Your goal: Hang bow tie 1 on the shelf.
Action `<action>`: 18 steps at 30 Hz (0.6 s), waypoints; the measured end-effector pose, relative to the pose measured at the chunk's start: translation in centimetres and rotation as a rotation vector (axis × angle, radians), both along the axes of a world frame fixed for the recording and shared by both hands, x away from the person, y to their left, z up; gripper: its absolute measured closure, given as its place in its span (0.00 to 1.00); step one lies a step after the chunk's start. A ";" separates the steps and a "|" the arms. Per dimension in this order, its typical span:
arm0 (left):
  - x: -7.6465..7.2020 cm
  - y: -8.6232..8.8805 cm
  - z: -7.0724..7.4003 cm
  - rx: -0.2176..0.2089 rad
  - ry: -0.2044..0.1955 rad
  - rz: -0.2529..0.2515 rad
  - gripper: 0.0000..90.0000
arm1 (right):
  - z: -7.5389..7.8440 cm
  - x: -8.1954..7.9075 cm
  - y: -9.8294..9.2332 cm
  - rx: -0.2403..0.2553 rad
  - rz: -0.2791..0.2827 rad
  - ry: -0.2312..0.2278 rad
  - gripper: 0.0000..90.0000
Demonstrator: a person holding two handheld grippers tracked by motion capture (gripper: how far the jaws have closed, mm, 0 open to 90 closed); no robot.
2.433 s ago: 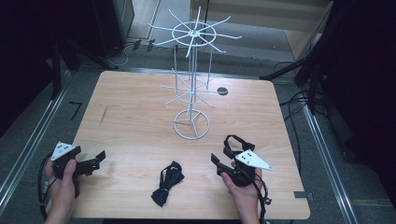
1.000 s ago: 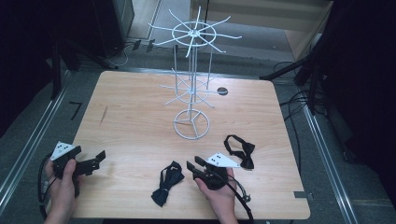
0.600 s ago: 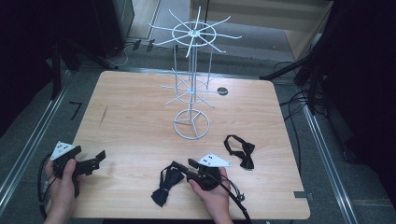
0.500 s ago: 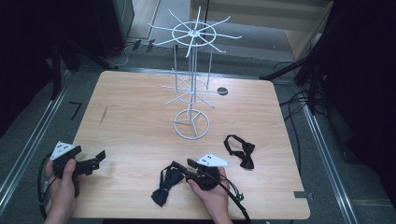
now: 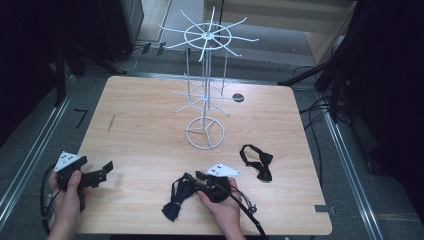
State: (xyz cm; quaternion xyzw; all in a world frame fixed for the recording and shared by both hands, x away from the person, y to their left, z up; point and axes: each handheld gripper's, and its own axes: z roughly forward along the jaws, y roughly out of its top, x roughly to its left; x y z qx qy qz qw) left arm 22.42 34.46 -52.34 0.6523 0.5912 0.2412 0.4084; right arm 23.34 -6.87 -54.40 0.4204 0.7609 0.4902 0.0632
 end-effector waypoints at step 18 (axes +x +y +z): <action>-0.3 0.1 0.0 -0.017 -0.002 0.016 0.00 | 0.1 -0.7 0.6 -0.033 0.008 -0.020 1.00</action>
